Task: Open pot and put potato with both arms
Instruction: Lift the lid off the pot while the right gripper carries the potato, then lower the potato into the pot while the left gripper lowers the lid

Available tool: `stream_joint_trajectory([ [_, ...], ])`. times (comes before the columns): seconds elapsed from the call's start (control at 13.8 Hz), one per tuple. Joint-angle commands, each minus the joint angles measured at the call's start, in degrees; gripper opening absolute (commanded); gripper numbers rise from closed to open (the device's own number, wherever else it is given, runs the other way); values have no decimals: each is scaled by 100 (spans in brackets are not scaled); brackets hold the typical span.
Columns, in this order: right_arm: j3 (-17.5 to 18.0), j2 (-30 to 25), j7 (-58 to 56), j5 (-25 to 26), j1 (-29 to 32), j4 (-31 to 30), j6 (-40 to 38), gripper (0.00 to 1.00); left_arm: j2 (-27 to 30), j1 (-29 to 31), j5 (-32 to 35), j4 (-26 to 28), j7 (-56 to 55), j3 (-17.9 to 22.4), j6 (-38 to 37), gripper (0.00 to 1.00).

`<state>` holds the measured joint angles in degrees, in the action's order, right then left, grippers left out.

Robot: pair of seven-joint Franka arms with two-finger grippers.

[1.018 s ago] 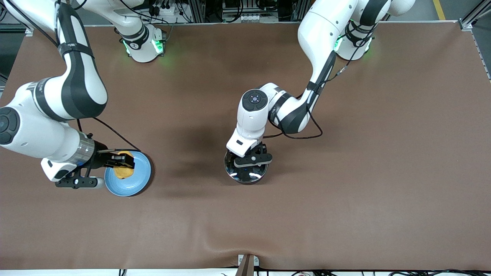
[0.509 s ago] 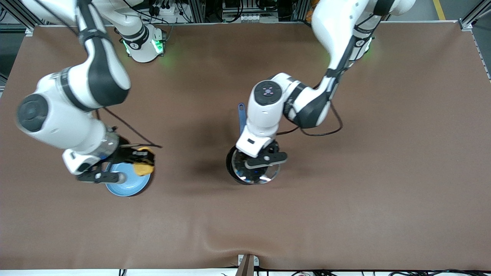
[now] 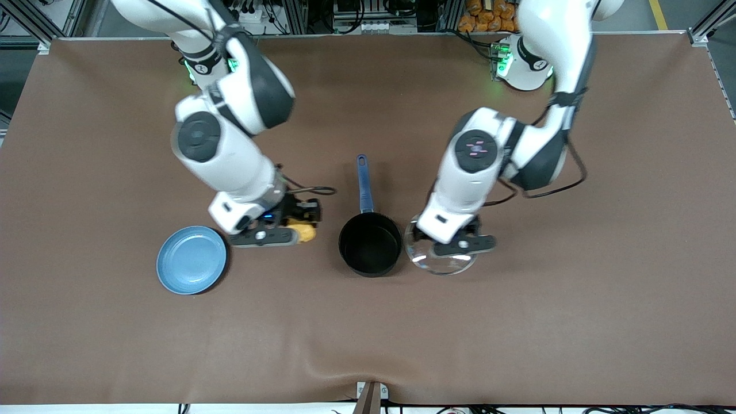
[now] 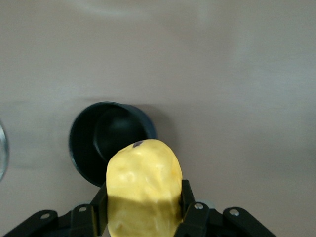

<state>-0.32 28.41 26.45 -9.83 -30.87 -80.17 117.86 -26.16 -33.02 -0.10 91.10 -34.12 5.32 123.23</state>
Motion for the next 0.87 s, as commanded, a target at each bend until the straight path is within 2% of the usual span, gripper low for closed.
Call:
stream_joint_trajectory([
  [0.0,-74,348,80,8,-174,186,446,41,1023,593,-289,1145,983,-66,87,0],
  [0.15,-74,550,79,8,-262,221,842,39,1087,937,-298,1489,1407,-66,165,0],
  [0.36,-100,910,255,51,-516,309,1413,39,886,1157,-298,1902,1662,-66,867,0],
  [0.58,-100,1463,255,385,-701,317,2213,37,499,1175,-298,2210,1698,-49,1544,0],
  [0.8,-109,1965,247,447,-859,624,2373,37,165,1245,-228,2500,1724,-40,2255,0],
])
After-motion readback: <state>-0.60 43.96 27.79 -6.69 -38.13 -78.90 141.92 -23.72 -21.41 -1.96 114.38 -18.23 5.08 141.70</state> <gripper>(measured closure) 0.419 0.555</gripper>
